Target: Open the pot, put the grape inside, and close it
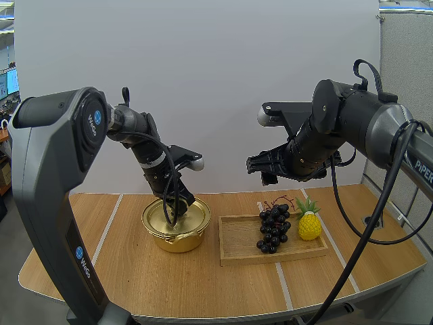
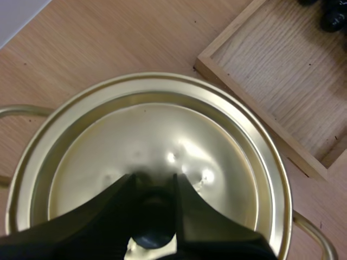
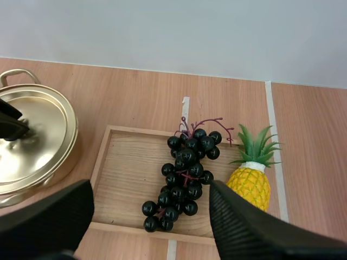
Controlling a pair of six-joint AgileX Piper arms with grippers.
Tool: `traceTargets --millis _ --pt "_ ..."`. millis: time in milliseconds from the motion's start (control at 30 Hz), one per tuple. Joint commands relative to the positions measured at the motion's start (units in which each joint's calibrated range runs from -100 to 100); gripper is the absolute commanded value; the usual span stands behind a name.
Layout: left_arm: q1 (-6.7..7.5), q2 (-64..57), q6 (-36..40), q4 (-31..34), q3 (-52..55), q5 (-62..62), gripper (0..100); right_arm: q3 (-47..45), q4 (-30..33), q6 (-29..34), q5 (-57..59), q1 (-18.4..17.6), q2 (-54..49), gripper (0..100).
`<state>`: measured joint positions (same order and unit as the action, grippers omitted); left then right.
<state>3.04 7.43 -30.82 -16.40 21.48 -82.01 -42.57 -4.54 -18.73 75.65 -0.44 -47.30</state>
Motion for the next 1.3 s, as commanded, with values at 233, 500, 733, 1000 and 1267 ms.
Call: traceTargets --millis 233,500,733,1000,1267 --pt "0.12 -9.21 2.23 0.98 -4.95 -6.08 0 0.68 0.60 0.26 -1.19 0.18 -0.35 100" --pt "0.12 -20.85 4.54 1.57 -17.98 -9.92 0 0.68 0.48 0.26 -1.06 0.18 -0.35 100" --pt "0.12 -27.56 7.15 3.02 -32.88 -8.05 0 0.68 0.02 0.26 -1.06 0.18 -0.35 100" --pt "0.12 -28.51 10.23 3.94 -50.19 -4.15 0 0.68 0.25 0.26 -1.14 0.18 -0.35 100" --pt "0.12 -28.66 10.23 3.94 -55.21 8.86 0 0.68 0.71 2.05 -5.76 0.18 -0.19 100"
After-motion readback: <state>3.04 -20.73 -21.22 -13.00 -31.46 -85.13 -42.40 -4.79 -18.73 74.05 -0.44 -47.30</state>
